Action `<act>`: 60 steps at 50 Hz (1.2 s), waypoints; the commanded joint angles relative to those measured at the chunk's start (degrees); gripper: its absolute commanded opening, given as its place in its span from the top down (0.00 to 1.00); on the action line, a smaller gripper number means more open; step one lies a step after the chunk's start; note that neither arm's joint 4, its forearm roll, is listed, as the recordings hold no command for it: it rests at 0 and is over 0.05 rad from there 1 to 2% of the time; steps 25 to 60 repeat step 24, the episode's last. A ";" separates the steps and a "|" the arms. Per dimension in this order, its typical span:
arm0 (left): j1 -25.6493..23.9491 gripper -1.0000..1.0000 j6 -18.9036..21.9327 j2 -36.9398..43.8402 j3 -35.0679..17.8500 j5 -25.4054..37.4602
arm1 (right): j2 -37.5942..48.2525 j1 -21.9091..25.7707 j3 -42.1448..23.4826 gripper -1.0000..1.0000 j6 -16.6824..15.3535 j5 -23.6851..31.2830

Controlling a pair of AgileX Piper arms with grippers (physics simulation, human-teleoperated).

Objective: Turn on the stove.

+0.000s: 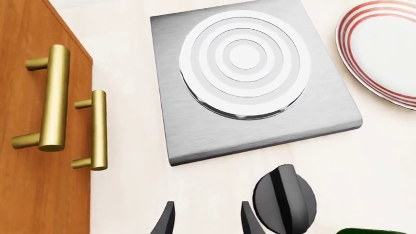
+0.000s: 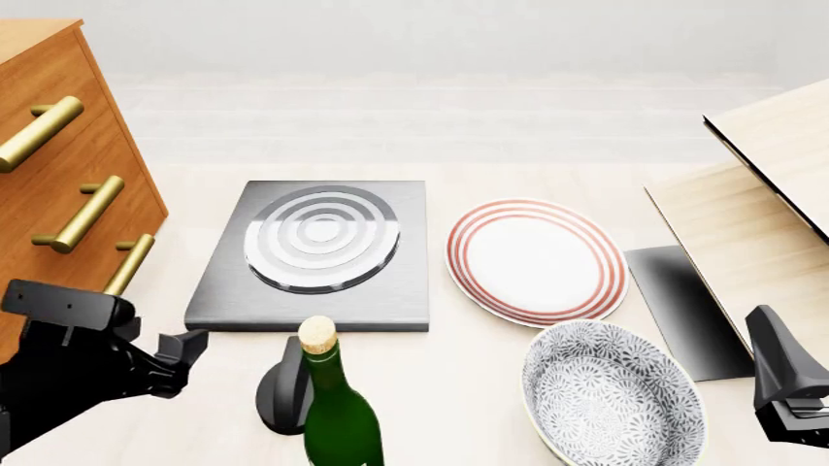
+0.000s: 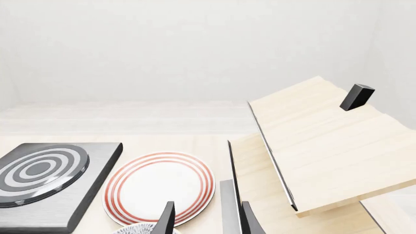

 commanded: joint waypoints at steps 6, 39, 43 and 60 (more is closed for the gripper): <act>0.25 0.00 -0.83 -11.09 1.19 6.94 | 0.01 -0.01 0.00 0.00 0.00 0.00; 0.20 0.00 1.60 -29.08 4.22 11.85 | 0.01 0.01 0.00 0.00 0.00 0.00; 0.20 0.00 1.60 -29.08 4.22 11.85 | 0.01 0.01 0.00 0.00 0.00 0.00; 0.20 0.00 1.60 -29.08 4.22 11.85 | 0.01 0.01 0.00 0.00 0.00 0.00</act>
